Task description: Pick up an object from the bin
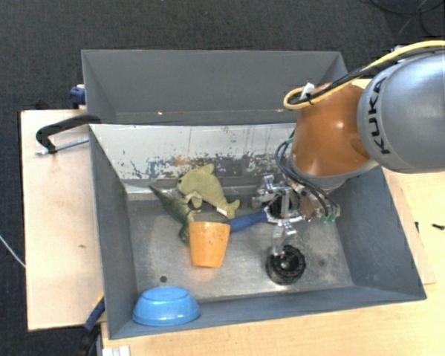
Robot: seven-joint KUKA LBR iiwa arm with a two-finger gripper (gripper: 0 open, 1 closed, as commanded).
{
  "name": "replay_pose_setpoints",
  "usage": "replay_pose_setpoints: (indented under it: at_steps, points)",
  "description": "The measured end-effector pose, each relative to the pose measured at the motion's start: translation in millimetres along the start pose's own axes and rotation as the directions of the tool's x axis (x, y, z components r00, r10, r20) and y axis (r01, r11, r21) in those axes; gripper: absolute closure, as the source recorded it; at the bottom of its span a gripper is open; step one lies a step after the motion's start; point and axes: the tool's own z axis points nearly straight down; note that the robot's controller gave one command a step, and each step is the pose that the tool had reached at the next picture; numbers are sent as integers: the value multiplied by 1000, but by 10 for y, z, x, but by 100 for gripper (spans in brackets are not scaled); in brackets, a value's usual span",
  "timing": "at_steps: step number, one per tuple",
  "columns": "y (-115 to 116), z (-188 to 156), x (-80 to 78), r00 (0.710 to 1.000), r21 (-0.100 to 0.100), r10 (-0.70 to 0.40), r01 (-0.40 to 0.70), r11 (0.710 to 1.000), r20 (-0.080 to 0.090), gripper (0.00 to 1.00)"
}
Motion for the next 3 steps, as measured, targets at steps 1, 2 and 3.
replay_pose_setpoints:
  at_steps: [1,2,3]
  points:
    - [-250,274,-264,999,1,-46,46,999,6,0]
    - [-246,251,-272,999,2,-46,46,999,9,100]
    - [-200,-1192,-355,969,6,-247,247,969,11,100]
